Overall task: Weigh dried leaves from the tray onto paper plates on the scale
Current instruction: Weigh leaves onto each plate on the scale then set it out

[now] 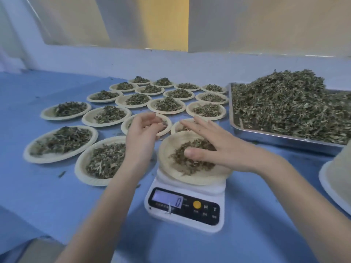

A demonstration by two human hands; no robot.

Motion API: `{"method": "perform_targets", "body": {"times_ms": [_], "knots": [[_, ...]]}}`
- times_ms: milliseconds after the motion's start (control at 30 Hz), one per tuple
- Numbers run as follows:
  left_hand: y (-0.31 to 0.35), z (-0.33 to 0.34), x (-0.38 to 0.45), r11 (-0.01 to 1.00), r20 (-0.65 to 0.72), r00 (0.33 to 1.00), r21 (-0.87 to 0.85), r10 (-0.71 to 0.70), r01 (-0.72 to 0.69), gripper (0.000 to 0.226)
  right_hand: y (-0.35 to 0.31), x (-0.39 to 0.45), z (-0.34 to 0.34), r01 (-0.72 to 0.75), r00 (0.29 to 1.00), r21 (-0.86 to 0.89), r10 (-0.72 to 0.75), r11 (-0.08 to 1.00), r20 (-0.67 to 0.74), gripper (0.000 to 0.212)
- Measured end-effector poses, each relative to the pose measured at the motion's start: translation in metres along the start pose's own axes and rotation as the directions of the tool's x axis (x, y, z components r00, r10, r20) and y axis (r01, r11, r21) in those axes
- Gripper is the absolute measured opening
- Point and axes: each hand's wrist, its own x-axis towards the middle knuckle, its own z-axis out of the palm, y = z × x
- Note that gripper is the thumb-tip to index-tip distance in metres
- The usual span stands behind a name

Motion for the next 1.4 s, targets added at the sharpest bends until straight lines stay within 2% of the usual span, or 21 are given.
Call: {"method": "perform_targets", "body": {"times_ms": [67, 133, 233, 300, 500, 700, 867, 933, 967, 1033, 1133, 1200, 1300, 1400], "knots": [[-0.005, -0.004, -0.008, 0.998, -0.021, 0.998, -0.016, 0.052, -0.053, 0.022, 0.006, -0.004, 0.004, 0.05, 0.994, 0.041, -0.045, 0.998, -0.099, 0.067], [-0.011, -0.006, -0.014, 0.995, -0.037, 0.994, -0.022, 0.099, -0.1, 0.021, 0.011, -0.007, 0.007, 0.073, 0.981, 0.099, -0.054, 0.992, -0.185, 0.072], [-0.017, -0.008, -0.023, 0.984, -0.07, 0.982, -0.023, 0.175, -0.177, 0.02, 0.017, -0.007, 0.013, 0.058, 0.963, 0.223, 0.004, 0.973, -0.27, 0.061], [-0.02, -0.009, -0.027, 0.976, -0.089, 0.974, -0.045, 0.21, -0.215, 0.018, 0.019, -0.006, 0.017, 0.027, 0.945, 0.243, 0.054, 0.97, -0.321, 0.053], [-0.027, -0.016, -0.031, 0.964, -0.057, 0.963, -0.031, 0.263, -0.265, 0.022, 0.017, -0.005, 0.021, 0.007, 0.879, 0.306, 0.141, 0.952, -0.456, 0.048], [-0.032, -0.022, -0.032, 0.961, -0.01, 0.961, -0.01, 0.278, -0.278, 0.021, 0.03, 0.0, 0.022, -0.11, 0.789, 0.535, 0.401, 0.838, -0.465, 0.046], [-0.035, -0.022, -0.031, 0.959, 0.017, 0.959, 0.016, 0.284, -0.284, 0.02, 0.043, 0.004, 0.021, -0.154, 0.753, 0.597, 0.485, 0.787, -0.444, 0.047], [-0.036, -0.021, -0.03, 0.957, 0.019, 0.957, 0.039, 0.288, -0.289, 0.019, 0.048, 0.005, 0.016, -0.134, 0.721, 0.607, 0.497, 0.784, -0.483, 0.044], [-0.035, -0.019, -0.028, 0.955, 0.029, 0.957, 0.062, 0.288, -0.289, 0.018, 0.052, 0.005, 0.012, -0.144, 0.692, 0.584, 0.504, 0.799, -0.518, 0.043], [-0.031, -0.014, -0.018, 0.954, 0.084, 0.961, 0.123, 0.264, -0.272, 0.015, 0.062, 0.007, -0.001, -0.281, 0.649, 0.429, 0.5, 0.858, -0.574, 0.044], [-0.019, 0.002, 0.008, 0.944, 0.189, 0.961, 0.222, 0.203, -0.243, 0.019, 0.078, 0.009, -0.015, -0.474, 0.66, 0.166, 0.474, 0.865, -0.583, 0.048], [-0.009, 0.016, 0.027, 0.917, 0.229, 0.956, 0.312, 0.181, -0.248, 0.017, 0.086, 0.014, -0.025, -0.564, 0.657, 0.106, 0.524, 0.819, -0.542, 0.045], [-0.002, 0.029, 0.051, 0.802, 0.294, 0.943, 0.519, 0.157, -0.295, 0.013, 0.097, 0.021, -0.043, -0.739, 0.622, -0.047, 0.654, 0.672, -0.432, 0.042], [-0.002, 0.032, 0.066, 0.705, 0.376, 0.927, 0.658, -0.003, -0.264, 0.018, 0.11, 0.028, -0.056, -0.774, 0.615, -0.133, 0.685, 0.619, -0.39, 0.042]]}}
